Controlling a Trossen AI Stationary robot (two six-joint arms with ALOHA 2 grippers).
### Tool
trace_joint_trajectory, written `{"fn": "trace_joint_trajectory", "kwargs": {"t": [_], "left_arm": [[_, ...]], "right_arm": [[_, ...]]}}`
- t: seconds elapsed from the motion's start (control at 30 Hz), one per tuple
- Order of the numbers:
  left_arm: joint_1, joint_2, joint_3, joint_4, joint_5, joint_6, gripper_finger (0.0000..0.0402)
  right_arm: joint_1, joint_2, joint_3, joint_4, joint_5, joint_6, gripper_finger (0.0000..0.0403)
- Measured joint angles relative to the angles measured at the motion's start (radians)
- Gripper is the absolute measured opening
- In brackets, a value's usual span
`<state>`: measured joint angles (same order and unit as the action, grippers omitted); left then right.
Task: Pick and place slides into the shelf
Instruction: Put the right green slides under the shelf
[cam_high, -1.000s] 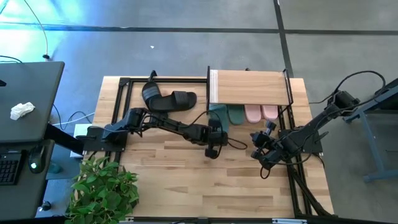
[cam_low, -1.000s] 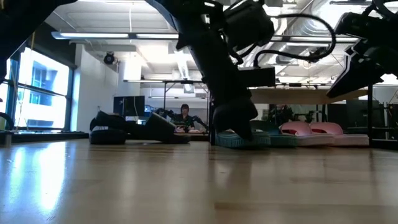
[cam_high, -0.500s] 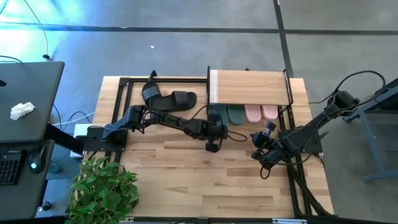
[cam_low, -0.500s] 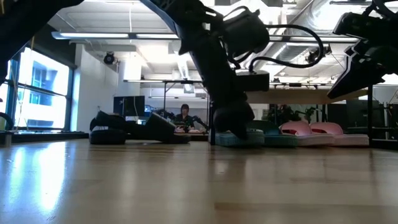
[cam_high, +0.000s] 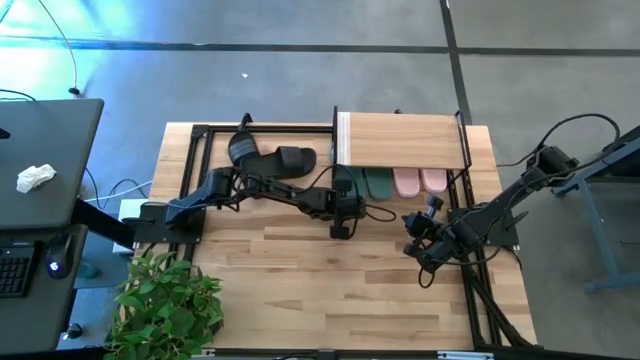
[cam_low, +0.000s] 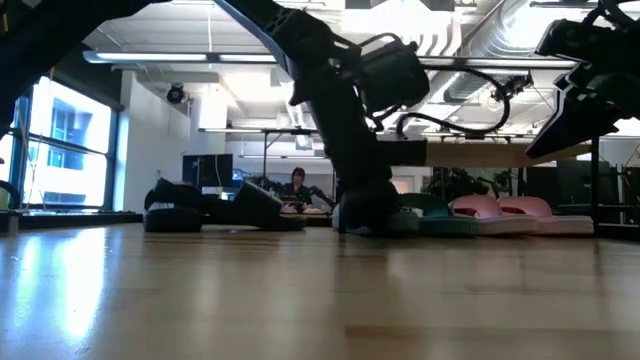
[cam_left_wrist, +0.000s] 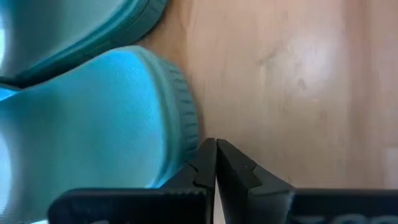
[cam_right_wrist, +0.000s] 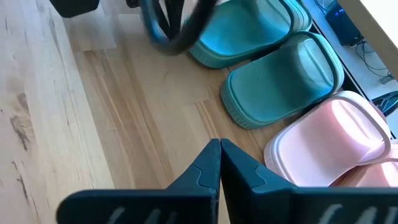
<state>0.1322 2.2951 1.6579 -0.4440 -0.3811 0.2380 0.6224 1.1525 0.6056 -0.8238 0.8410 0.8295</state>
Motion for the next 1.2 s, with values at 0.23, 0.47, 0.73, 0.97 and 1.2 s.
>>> {"fn": "trace_joint_trajectory", "kwargs": {"t": [0.23, 0.47, 0.73, 0.97, 1.2], "left_arm": [[-0.017, -0.001, 0.001, 0.008, -0.004, 0.019, 0.0001], [-0.044, -0.001, 0.001, 0.007, -0.002, 0.026, 0.0008], [-0.046, -0.002, 0.001, 0.006, -0.038, 0.046, 0.0001], [-0.031, 0.001, 0.001, 0.008, -0.083, 0.045, 0.0001], [-0.025, 0.002, 0.001, 0.009, -0.086, 0.045, 0.0001]], "right_arm": [[0.0, 0.0, 0.0, 0.003, 0.0, 0.0, 0.0], [0.0, 0.0, 0.0, 0.003, -0.007, 0.0, 0.0], [-0.048, 0.0, 0.0, 0.062, -0.113, -0.075, 0.0], [-0.139, -0.001, -0.03, 0.348, -0.267, -0.336, 0.0], [-0.224, -0.001, -0.24, 0.667, -0.32, -0.444, 0.0]]}}
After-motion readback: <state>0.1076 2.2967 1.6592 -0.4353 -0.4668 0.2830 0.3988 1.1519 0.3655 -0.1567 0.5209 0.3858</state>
